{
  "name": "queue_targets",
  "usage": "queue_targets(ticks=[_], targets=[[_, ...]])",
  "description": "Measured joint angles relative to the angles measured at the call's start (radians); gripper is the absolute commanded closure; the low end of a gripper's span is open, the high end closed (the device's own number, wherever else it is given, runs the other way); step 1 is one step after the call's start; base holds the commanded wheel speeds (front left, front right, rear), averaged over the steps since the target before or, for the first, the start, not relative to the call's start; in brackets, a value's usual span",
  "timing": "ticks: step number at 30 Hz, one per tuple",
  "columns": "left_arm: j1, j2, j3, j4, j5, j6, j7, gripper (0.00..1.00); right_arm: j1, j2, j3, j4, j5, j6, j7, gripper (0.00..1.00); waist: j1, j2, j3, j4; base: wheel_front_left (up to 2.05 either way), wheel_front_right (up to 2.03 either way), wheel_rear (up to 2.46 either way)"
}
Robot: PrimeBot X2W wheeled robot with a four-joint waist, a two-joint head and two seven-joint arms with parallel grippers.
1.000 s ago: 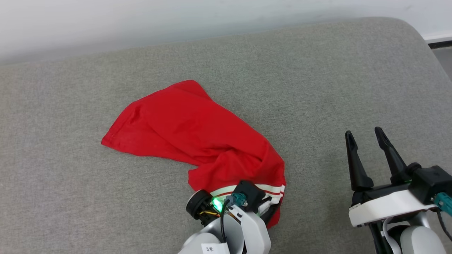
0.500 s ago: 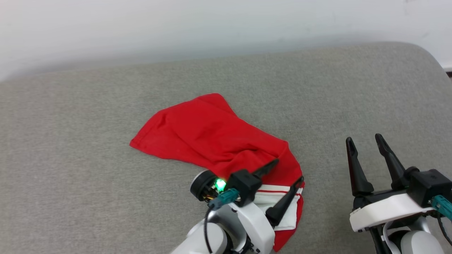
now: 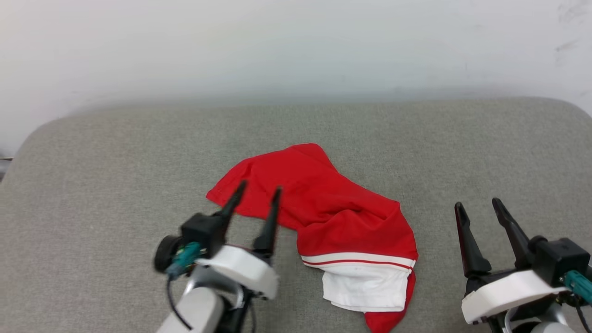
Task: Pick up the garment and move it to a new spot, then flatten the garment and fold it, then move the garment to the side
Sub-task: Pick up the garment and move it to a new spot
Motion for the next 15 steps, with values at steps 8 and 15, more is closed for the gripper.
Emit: queue_targets(ticks=[8,15], targets=[[0.09,0.084,0.123,-0.029,-0.035,0.058,-0.012,0.0,0.048,0.0,-0.022,-0.013,0.001,0.0,0.017,0.0,0.0,0.0,-0.042,0.028,0.0,0.0,0.0],[0.174,0.157,0.178,-0.101,-0.039,0.08,-0.016,0.0,0.08,0.0,-0.031,-0.027,0.0,0.0,0.035,0.0,0.0,0.0,-0.066,0.041,0.0,0.0,0.0]])
